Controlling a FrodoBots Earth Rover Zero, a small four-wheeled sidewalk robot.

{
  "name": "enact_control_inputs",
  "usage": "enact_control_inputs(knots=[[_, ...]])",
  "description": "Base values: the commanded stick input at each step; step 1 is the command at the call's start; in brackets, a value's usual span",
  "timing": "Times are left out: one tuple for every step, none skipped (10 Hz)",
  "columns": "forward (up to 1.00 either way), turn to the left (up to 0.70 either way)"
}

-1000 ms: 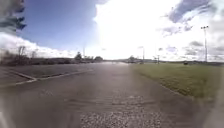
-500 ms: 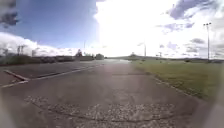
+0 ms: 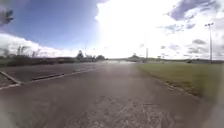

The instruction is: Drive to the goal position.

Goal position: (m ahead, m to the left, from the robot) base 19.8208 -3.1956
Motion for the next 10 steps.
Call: enact_control_inputs(knots=[[1.00,0.00],[1.00,0.00],[1.00,0.00],[1.00,0.00],[1.00,-0.40],[1.00,-0.40],[1.00,-0.40],[1.00,-0.40],[1.00,-0.40],[1.00,-0.40]])
